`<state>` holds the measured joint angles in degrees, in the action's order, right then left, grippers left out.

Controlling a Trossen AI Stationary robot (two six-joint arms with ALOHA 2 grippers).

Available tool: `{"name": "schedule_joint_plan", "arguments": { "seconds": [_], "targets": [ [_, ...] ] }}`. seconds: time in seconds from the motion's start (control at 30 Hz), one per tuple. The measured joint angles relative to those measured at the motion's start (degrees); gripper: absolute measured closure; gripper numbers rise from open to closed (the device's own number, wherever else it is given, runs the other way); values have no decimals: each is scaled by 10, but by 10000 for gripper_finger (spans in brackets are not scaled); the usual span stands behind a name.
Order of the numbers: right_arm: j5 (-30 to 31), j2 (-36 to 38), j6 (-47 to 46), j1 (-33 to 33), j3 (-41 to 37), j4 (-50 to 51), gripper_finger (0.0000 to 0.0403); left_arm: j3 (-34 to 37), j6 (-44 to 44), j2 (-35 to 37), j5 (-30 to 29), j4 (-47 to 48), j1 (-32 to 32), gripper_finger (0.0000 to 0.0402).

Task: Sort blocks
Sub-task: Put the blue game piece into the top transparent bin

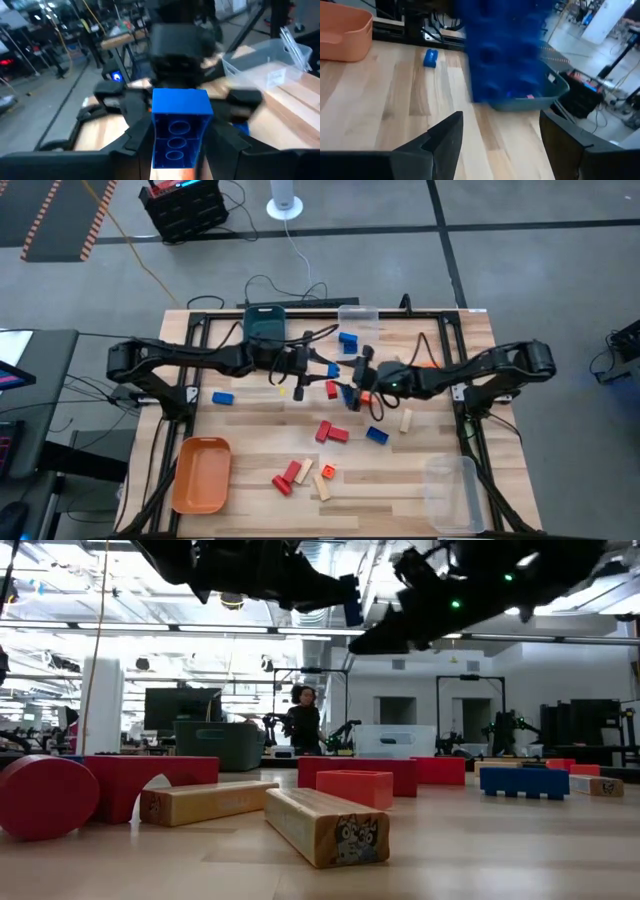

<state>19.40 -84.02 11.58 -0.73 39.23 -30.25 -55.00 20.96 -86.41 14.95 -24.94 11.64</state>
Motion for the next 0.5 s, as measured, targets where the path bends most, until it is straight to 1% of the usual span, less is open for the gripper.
{"name": "schedule_joint_plan", "arguments": {
  "seconds": [0.17, 0.37, 0.43, 0.5],
  "targets": [
    [0, -23, 23, 0, 50, 14, 147, 0, 2, 1, 0, 1, 0, 271],
    [0, -23, 33, 5, 67, 31, 148, 0, 10, 1, -1, 1, 1, 271],
    [0, -23, 34, 8, 72, 28, 154, 0, 11, 1, -2, 0, 1, 271],
    [0, -23, 37, 8, 74, 30, 170, 0, 11, 1, -2, 0, 1, 271]
  ]
}}
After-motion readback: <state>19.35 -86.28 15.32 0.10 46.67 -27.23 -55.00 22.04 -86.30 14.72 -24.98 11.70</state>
